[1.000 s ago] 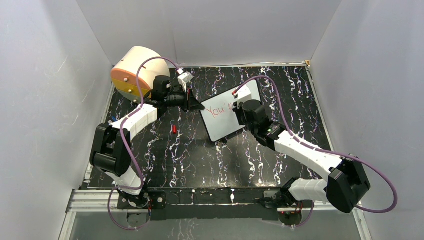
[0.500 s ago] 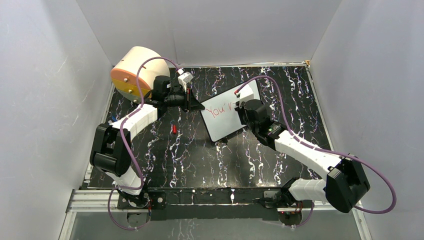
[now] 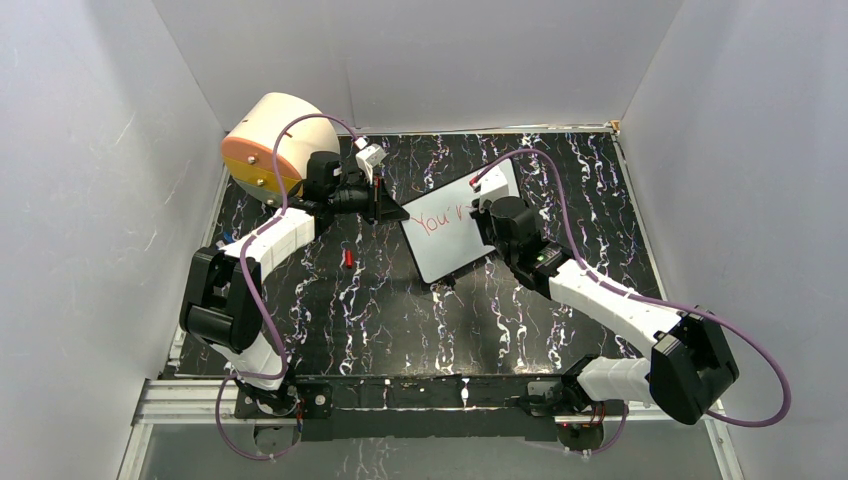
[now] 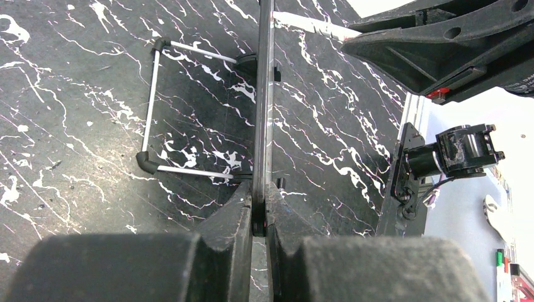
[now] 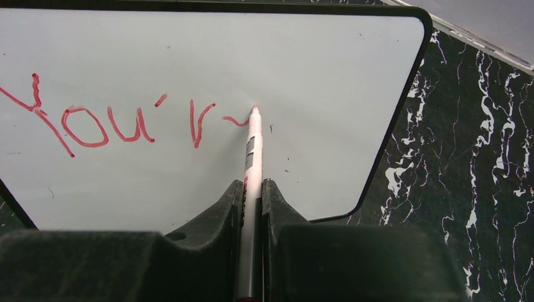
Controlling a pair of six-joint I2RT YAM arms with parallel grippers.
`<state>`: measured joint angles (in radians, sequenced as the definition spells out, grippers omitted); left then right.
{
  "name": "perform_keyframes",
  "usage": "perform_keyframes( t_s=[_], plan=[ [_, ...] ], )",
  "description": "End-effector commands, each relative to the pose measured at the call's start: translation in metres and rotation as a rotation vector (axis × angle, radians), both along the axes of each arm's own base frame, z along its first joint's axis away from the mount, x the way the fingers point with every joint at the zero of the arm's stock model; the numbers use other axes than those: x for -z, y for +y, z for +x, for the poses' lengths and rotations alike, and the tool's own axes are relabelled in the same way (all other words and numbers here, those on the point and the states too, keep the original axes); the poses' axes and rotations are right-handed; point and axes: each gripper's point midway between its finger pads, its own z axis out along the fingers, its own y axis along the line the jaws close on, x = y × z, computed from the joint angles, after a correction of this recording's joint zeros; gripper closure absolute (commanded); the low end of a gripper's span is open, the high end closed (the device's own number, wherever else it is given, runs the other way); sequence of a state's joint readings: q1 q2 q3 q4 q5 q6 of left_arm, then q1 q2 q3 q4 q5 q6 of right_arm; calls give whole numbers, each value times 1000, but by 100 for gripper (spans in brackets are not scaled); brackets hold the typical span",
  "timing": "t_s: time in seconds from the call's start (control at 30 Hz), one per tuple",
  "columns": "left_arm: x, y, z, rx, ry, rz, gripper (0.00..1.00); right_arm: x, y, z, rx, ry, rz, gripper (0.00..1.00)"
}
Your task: Write a sentence on the whiteboard
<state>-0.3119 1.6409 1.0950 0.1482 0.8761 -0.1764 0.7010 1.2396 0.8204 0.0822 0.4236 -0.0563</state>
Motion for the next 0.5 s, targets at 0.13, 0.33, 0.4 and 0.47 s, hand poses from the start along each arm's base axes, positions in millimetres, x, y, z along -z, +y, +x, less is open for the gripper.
perform_keyframes(
  t_s=[0.13, 0.33, 0.4, 0.47],
  plan=[
    [1, 1, 0, 8, -19, 31, 100, -33, 17, 11, -45, -82, 80, 100],
    [2, 2, 0, 6, -15, 32, 100, -34, 21, 10, -68, -84, 89, 100],
    [2, 2, 1, 5, -15, 32, 100, -34, 22, 10, -71, -83, 88, 100],
    [2, 2, 1, 3, -17, 34, 100, -35, 22, 9, -77, -82, 87, 100]
  ],
)
